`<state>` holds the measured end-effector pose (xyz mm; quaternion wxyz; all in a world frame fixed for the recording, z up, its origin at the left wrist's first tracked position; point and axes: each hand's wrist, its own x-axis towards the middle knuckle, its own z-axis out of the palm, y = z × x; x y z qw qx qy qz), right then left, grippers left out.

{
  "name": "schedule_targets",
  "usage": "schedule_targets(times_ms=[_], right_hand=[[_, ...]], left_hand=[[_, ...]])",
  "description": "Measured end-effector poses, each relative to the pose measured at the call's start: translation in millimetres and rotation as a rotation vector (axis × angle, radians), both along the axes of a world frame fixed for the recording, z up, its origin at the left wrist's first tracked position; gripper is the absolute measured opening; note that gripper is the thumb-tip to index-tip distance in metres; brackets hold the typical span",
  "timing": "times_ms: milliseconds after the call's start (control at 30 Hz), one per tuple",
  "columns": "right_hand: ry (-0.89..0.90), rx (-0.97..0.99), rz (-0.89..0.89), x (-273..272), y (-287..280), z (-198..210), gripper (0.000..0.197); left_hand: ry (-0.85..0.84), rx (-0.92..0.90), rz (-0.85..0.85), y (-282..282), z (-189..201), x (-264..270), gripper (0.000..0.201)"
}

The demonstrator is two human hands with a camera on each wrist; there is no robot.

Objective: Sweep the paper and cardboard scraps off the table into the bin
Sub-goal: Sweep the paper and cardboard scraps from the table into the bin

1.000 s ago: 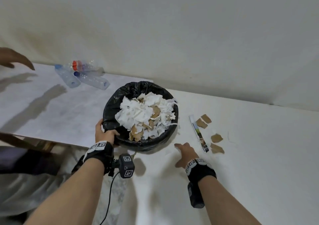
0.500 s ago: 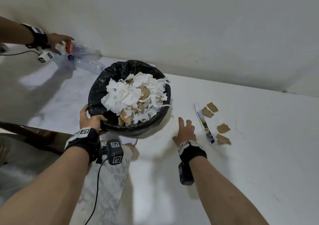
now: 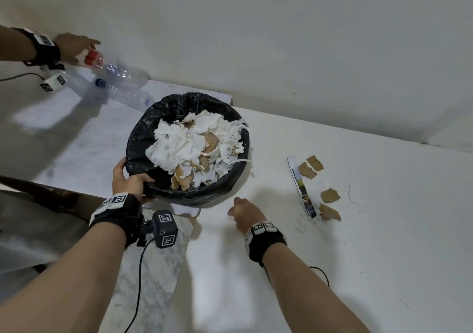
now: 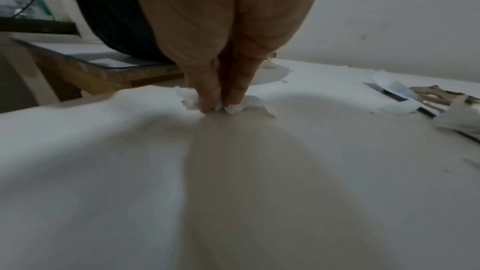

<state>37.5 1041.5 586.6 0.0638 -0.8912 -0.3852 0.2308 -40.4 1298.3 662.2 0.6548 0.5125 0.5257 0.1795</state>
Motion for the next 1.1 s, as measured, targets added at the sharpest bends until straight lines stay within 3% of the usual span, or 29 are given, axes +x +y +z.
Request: schedule_targets(times_ms=[133, 233, 333, 467, 600, 733, 867, 1000, 1100], right_hand=[[0.012, -0.014, -0.025, -7, -1, 4, 0.024], [0.069, -0.002, -0.21, 4, -16, 13, 0.03], [0.128, 0.253, -0.538, 20, -36, 34, 0.023], [0.136, 0.665, -0.858, 49, -68, 101, 0.017], [0.027, 0.784, -0.813, 72, -70, 157, 0.024], [0.026, 0.771, -0.64, 86, -74, 170, 0.053], [-0.081, 0.941, -0.889, 119, -117, 159, 0.048], [-0.007, 0.606, -0.995, 149, -166, 115, 0.04], [0.131, 0.303, -0.903, 162, -177, 73, 0.077]], left_hand=[[0.002, 0.013, -0.013, -5, 2, -4, 0.086], [0.002, 0.021, -0.018, -11, 6, -7, 0.084], [-0.008, 0.009, -0.023, -21, 12, -6, 0.083], [-0.009, -0.019, -0.073, -49, 21, 5, 0.085], [0.003, -0.028, -0.149, -82, 25, 29, 0.085], [-0.006, -0.029, -0.183, -105, 23, 53, 0.084], [0.017, -0.014, -0.157, -110, 15, 70, 0.086], [0.011, -0.01, -0.122, -106, 11, 88, 0.086], [0.012, 0.013, -0.096, -103, 7, 106, 0.085]])
